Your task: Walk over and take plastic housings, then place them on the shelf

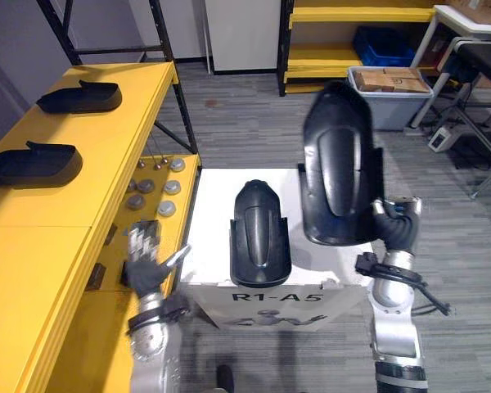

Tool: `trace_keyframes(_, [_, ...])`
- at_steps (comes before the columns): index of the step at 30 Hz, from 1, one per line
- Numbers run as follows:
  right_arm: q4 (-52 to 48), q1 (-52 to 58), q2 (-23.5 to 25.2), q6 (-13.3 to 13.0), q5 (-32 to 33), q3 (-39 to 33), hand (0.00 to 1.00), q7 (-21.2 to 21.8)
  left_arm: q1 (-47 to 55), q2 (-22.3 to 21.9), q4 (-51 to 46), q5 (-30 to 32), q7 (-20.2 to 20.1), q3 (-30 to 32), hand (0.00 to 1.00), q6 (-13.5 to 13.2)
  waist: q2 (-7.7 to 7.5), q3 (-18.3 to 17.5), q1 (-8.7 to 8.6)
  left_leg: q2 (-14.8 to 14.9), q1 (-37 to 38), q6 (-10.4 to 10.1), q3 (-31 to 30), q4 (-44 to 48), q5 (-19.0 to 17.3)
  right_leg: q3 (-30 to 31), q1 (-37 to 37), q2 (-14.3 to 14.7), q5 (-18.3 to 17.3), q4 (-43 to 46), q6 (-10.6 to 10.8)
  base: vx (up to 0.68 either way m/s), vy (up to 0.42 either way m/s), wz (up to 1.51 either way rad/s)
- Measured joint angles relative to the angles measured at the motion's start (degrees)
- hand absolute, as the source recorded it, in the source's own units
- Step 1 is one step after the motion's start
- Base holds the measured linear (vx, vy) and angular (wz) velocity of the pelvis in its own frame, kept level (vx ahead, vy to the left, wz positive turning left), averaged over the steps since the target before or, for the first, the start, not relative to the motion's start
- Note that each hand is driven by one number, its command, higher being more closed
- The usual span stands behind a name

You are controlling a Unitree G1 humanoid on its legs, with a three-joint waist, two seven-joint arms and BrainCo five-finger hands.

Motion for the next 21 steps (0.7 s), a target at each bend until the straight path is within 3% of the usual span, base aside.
trace_keyframes(2, [0.0,-1.4,0.0,-0.3,-0.1,4.7,1.00,0.9,-3.4,0.1,0.6,-2.7,-0.7,-4.0,0.00,0.0,0.15,-0.4,-1.01,0.0,0.0,0.2,0.0,0.0,0.2,0.0,-0.2,0.1,0.0,0.4,0.0,0.00,0.000,0.00])
trace_keyframes(9, [0.0,-4.3,-0.3,-2.8,-0.2,14.1,1.00,1.5,-10.8,2.0,5.9,-7.5,-0.7,-11.2,0.00,0.1,0.58,-1.9,-1.80,0.4,0.3,0.1,0.1,0.0,0.3,0.3,-0.3,0.4,0.0,0.8,0.0,0.00,0.000,0.00])
trace_keyframes(14, [0.1,-4.3,-0.8,-3.4,-0.2,17.1,1.00,1.3,-11.9,2.9,8.1,-11.6,0.0,-12.1,0.00,0.1,0.74,-2.6,-2.51,0.5,0.3,0.0,0.3,0.0,0.5,0.4,-0.4,0.5,0.0,0.8,0.0,0.00,0.000,-0.03])
trace_keyframes(15, [0.2,-4.3,-1.2,-3.4,-0.2,17.4,1.00,1.0,-12.3,3.2,9.0,-12.3,0.6,-12.8,1.00,0.1,0.77,-2.6,-2.50,0.5,0.3,0.0,0.4,0.0,0.6,0.5,-0.5,0.5,0.0,0.8,0.0,-0.03,0.004,-0.06])
trace_keyframes(18, [0.9,-4.3,-2.1,-3.4,-0.2,18.8,1.00,0.7,-12.6,4.4,10.1,-15.5,2.0,-13.6,1.00,0.3,0.80,-2.8,-2.46,0.7,0.1,0.0,1.1,0.0,0.8,1.4,-1.1,0.6,0.0,0.7,0.0,-0.05,0.008,-0.12])
trace_keyframes(19, [1.0,-4.3,-3.3,-3.5,0.1,19.6,0.00,0.5,-12.6,4.7,10.1,-16.8,2.2,-13.6,1.00,0.4,0.81,-2.8,-2.46,0.6,-0.1,0.1,1.5,0.0,1.0,1.6,-1.3,0.6,0.0,0.5,0.0,-0.06,0.016,-0.16])
trace_keyframes(21, [1.0,-4.2,-4.5,-3.9,0.3,20.3,0.00,0.6,-12.6,5.1,10.1,-18.5,2.3,-13.8,1.00,0.6,0.81,-2.8,-2.63,0.6,-0.2,0.1,1.5,0.0,1.2,1.6,-1.4,0.6,0.0,0.4,0.0,-0.05,0.013,-0.05])
